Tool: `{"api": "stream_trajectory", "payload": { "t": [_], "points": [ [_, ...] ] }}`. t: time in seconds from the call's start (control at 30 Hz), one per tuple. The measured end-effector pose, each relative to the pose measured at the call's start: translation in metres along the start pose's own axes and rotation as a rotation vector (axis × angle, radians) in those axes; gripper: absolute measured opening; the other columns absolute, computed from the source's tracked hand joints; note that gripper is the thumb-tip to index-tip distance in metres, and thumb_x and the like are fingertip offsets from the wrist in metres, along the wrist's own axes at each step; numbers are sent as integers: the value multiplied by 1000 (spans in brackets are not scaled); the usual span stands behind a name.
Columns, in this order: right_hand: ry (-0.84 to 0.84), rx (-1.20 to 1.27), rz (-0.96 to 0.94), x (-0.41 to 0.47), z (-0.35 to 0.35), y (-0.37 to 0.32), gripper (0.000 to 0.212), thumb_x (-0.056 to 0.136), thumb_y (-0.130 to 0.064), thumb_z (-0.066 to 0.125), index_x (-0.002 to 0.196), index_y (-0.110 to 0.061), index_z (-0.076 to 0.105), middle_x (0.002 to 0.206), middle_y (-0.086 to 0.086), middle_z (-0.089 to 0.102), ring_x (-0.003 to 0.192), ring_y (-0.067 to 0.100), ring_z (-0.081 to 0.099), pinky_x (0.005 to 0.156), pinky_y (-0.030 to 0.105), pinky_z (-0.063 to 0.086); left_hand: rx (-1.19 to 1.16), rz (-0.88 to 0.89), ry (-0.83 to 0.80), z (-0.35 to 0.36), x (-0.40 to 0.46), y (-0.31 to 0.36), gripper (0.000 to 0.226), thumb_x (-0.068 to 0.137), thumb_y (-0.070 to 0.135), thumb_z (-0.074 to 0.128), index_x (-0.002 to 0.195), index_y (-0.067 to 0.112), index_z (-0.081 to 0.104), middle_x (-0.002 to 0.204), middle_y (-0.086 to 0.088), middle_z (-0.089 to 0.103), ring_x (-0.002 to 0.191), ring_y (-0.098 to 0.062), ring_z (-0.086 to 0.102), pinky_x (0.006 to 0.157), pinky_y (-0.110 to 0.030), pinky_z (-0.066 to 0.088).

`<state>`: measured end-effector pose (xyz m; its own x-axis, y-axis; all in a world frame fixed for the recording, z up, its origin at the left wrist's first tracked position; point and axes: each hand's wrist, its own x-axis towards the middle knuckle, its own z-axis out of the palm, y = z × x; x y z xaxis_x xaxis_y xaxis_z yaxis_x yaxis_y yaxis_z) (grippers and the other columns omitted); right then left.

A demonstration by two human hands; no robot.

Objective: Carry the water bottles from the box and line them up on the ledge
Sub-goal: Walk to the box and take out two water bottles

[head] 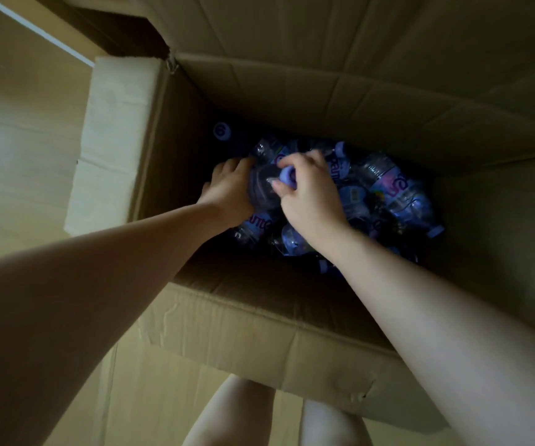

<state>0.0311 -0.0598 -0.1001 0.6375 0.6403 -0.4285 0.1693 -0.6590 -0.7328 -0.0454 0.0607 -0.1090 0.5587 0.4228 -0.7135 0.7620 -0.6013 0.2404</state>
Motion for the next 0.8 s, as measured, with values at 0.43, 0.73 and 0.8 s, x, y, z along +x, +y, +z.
{"api": "stream_trajectory", "payload": {
  "t": [0.43, 0.73, 0.8],
  "points": [
    [-37, 635, 477, -27, -53, -11, 41, 99, -38, 52, 134, -16, 48, 109, -8, 58, 100, 7, 58, 70, 10, 46, -1084, -178, -575, 2, -64, 52, 84, 61, 40, 79, 135, 37, 40, 127, 6, 62, 115, -20, 61, 95, -47, 51],
    [-338, 312, 353, -72, -31, 15, 67, 82, -31, 76, 137, -18, 39, 134, 4, 51, 117, 16, 54, 89, 25, 48, -1186, -639, -295, -1, -62, 48, 61, 73, 51, 76, 121, 20, 57, 104, -6, 70, 89, -23, 68, 68, -34, 56],
    [-407, 216, 301, -69, -19, 12, 82, 77, -28, 80, 142, -15, 32, 137, 7, 51, 124, 20, 53, 99, 35, 48, -1195, -772, -200, -1, -63, 49, 67, 71, 56, 75, 122, 18, 55, 105, -7, 67, 86, -22, 65, 60, -30, 49]
  ]
}}
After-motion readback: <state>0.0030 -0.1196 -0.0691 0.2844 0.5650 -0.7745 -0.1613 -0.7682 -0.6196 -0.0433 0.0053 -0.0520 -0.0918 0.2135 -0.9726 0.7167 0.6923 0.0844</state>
